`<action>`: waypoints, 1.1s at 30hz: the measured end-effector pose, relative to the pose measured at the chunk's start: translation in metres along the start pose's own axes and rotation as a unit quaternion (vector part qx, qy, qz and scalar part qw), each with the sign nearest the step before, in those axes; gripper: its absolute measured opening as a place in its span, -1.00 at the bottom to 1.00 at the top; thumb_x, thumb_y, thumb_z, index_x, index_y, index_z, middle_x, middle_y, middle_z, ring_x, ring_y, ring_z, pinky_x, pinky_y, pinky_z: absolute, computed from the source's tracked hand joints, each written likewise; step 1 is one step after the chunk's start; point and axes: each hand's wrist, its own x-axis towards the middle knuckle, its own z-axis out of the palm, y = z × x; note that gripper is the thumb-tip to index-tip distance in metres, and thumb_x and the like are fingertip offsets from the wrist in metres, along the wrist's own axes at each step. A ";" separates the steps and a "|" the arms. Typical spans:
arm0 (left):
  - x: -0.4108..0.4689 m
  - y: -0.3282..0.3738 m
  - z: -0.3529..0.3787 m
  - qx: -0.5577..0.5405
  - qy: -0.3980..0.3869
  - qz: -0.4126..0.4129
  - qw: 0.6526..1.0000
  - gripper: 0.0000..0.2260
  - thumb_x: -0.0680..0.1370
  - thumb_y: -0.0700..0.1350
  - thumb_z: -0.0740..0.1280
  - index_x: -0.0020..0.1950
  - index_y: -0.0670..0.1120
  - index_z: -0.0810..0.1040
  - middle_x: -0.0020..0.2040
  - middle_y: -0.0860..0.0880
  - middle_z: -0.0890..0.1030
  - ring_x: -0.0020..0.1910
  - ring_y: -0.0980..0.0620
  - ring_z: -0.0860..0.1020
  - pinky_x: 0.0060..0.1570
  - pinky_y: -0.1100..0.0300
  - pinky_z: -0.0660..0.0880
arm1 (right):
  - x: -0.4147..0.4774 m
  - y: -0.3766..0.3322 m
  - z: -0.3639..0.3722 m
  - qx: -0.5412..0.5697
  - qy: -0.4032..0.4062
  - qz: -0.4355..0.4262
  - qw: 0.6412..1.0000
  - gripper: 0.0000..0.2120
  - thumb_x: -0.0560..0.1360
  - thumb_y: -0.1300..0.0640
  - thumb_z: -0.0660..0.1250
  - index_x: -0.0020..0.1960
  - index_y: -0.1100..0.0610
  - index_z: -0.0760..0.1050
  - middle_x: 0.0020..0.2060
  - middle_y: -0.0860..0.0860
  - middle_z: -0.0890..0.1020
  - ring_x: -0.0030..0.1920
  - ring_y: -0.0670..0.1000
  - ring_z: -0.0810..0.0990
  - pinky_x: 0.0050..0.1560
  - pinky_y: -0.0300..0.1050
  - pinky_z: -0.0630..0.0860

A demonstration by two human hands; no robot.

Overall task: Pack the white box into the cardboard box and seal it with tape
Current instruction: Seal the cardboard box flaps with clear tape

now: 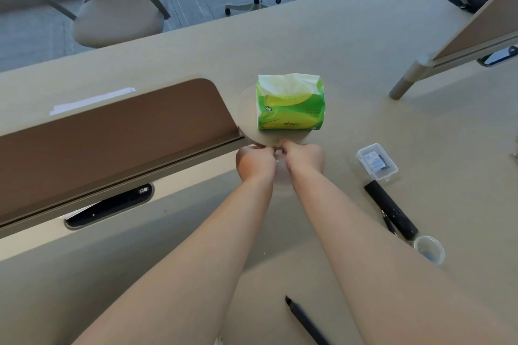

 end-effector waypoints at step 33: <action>-0.180 -0.078 -0.233 0.104 0.029 0.103 0.989 -0.89 0.51 -0.10 0.32 -0.14 -0.11 0.59 -0.10 -0.17 0.69 -0.13 -0.11 0.60 -0.09 0.07 0.50 | -0.228 0.072 -0.022 -0.240 -0.221 -0.230 0.917 -0.81 0.52 0.10 0.27 -0.05 0.22 0.55 -0.10 0.13 0.62 -0.01 0.18 0.58 -0.11 -0.09 0.38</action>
